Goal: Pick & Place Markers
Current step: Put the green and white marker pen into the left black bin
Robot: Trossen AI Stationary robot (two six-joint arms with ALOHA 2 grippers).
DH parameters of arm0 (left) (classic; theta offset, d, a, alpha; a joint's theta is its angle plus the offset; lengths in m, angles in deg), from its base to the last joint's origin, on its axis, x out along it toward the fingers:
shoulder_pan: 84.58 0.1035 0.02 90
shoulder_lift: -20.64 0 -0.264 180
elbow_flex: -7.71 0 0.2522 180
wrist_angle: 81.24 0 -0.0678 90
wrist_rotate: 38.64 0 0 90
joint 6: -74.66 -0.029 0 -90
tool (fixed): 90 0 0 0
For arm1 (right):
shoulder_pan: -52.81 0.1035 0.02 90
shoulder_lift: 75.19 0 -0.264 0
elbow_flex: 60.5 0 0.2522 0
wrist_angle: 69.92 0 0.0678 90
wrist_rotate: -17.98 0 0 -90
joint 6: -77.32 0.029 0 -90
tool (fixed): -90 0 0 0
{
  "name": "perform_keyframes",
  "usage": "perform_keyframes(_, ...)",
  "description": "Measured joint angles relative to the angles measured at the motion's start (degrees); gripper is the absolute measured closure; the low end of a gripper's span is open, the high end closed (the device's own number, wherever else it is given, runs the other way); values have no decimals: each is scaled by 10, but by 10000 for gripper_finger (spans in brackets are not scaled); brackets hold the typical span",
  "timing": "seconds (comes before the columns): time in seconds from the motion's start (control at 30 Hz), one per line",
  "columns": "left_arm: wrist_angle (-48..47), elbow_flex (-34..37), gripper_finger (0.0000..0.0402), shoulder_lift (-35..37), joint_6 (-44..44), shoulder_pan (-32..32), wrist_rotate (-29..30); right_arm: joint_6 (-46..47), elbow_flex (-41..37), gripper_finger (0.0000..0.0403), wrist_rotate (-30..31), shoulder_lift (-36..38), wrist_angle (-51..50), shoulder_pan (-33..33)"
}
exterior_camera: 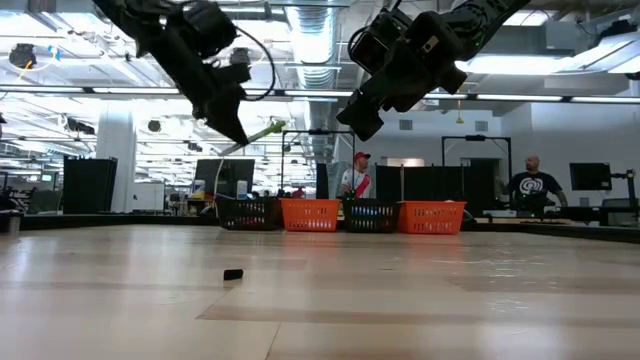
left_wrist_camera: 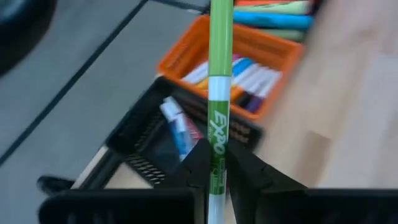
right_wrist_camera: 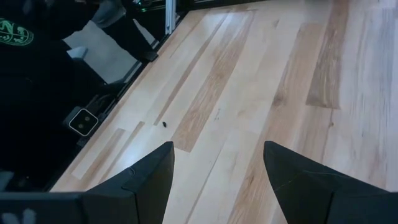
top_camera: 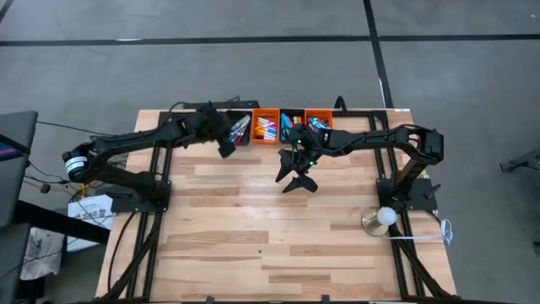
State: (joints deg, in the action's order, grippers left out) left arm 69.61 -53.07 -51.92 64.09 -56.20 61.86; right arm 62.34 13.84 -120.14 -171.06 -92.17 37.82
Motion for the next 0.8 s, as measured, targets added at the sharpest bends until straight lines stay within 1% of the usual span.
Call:
perform_keyframes(0.1, 18, 0, 371, -23, 11, 31, -2, 0, 0, 163, 0, 0, 0, 0)
perform_keyframes(0.2, 39, 0, 370, -55, 39, 51, -20, 0, 0, 163, 0, 0, 0, 0)
perform_keyframes(0.43, 84, 0, 348, -120, 67, 58, -23, 0, 0, 163, 0, 0, 0, 0)
perform_keyframes(0.67, 89, 0, 349, -131, 76, 58, -24, 0, 0, 163, 0, 0, 0, 0)
perform_keyframes(0.8, 92, 0, 331, -131, 83, 58, -25, 0, 0, 163, 0, 0, 0, 0)
